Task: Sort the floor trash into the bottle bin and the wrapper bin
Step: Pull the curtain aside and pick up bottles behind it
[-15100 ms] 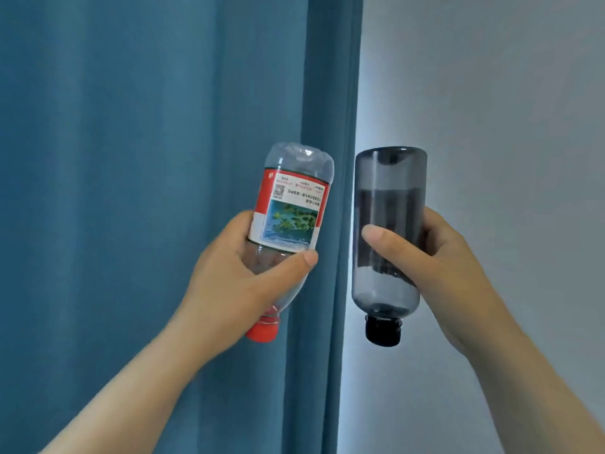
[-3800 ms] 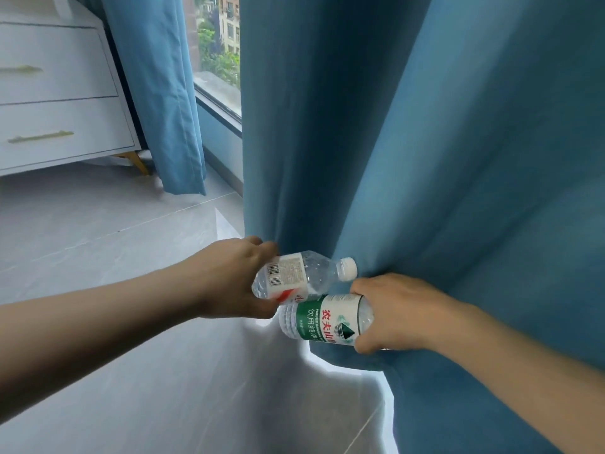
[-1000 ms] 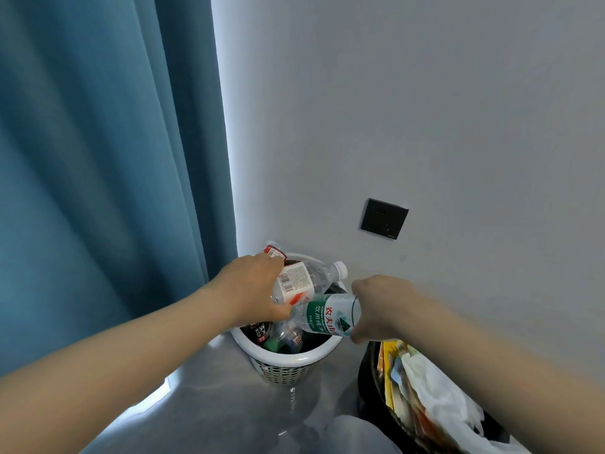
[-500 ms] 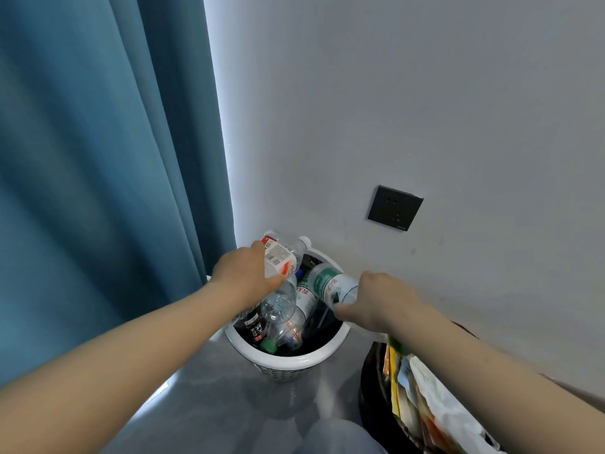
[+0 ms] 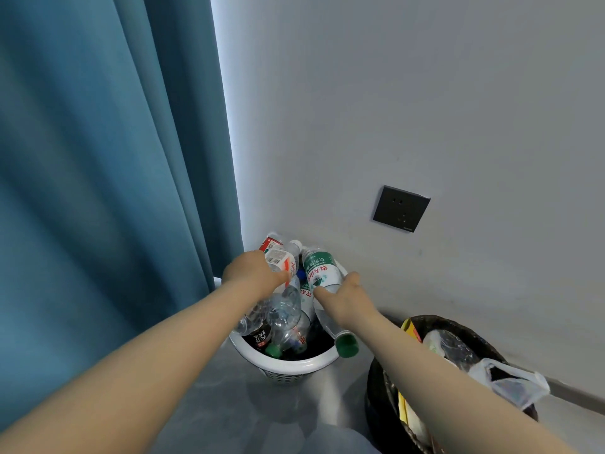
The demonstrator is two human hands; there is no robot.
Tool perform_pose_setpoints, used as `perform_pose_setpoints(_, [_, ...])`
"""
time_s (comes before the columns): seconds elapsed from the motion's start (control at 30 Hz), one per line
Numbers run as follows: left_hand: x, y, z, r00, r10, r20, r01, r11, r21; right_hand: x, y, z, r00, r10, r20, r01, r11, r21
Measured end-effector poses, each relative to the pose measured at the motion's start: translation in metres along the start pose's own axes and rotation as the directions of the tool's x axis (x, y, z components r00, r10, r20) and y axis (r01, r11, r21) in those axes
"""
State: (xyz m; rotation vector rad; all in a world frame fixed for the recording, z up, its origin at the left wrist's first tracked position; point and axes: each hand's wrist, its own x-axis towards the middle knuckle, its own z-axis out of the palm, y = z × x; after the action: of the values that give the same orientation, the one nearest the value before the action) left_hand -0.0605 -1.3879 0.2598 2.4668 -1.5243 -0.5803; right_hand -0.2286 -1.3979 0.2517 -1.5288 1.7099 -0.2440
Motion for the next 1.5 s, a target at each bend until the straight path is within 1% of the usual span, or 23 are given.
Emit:
perform_pose_setpoints(0.1, [0.003,0.007,0.0,1.0,-0.019,0.02,0.018,0.999,0.051,0.005,-0.002,0.014,0.999,0.029,0.018,-0.029,0.999,0.03])
perform_pose_setpoints(0.23, [0.008,0.012,0.002,0.999,-0.043,-0.005,0.043,0.992,0.116,0.01,0.001,0.028,1.0,-0.004,0.0,0.004,0.999,-0.049])
perform_pose_setpoints(0.33, [0.012,0.013,0.003,0.998,-0.061,0.0,0.061,0.989,0.133,0.013,0.008,0.039,1.0,-0.02,-0.005,0.02,0.998,-0.065])
perform_pose_setpoints(0.47, [0.016,0.014,0.003,0.998,-0.067,0.01,0.065,0.987,0.146,0.012,0.019,0.043,0.996,-0.088,-0.019,0.086,0.993,-0.083])
perform_pose_setpoints(0.6, [0.016,0.013,0.002,0.996,-0.074,0.041,0.069,0.99,0.119,0.008,0.033,0.04,0.989,-0.15,0.001,0.15,0.988,-0.039])
perform_pose_setpoints(0.7, [0.017,0.013,0.004,0.996,-0.063,0.064,0.055,0.992,0.117,0.004,0.039,0.042,0.98,-0.193,-0.04,0.194,0.981,0.017])
perform_pose_setpoints(0.77, [0.017,0.015,0.002,0.994,-0.041,0.097,0.027,0.991,0.132,0.004,0.041,0.044,0.978,-0.199,-0.064,0.201,0.979,0.027])
perform_pose_setpoints(0.83, [0.016,0.018,-0.007,0.983,-0.009,0.183,-0.016,0.991,0.136,0.004,0.042,0.048,0.976,-0.201,-0.086,0.202,0.979,0.0])
perform_pose_setpoints(0.9, [0.015,0.018,-0.019,0.965,0.016,0.261,-0.039,0.996,0.084,0.003,0.042,0.051,0.975,-0.203,-0.087,0.201,0.979,-0.034])
perform_pose_setpoints(0.97, [0.015,0.012,-0.026,0.959,0.041,0.28,-0.049,0.999,0.024,0.003,0.043,0.051,0.977,-0.197,-0.082,0.193,0.98,-0.055])
perform_pose_setpoints(1.13, [0.008,-0.005,-0.026,0.975,0.064,0.212,-0.04,0.993,-0.112,0.001,0.041,0.047,0.982,-0.172,-0.071,0.164,0.98,-0.115])
perform_pose_setpoints(1.23, [0.004,-0.007,-0.028,0.983,0.074,0.17,-0.046,0.985,-0.164,-0.005,0.04,0.041,0.983,-0.163,-0.08,0.154,0.982,-0.108])
perform_pose_setpoints(1.4, [-0.01,-0.007,-0.04,0.991,0.108,0.073,-0.095,0.982,-0.165,-0.02,0.043,0.025,0.969,-0.204,-0.142,0.186,0.974,-0.13])
perform_pose_setpoints(1.43, [-0.016,-0.006,-0.045,0.991,0.125,0.047,-0.117,0.983,-0.144,-0.024,0.044,0.021,0.965,-0.213,-0.156,0.194,0.973,-0.128])
perform_pose_setpoints(1.5, [-0.029,-0.004,-0.054,0.976,0.215,-0.045,-0.216,0.976,-0.026,-0.032,0.044,0.01,0.955,-0.23,-0.186,0.211,0.971,-0.114])
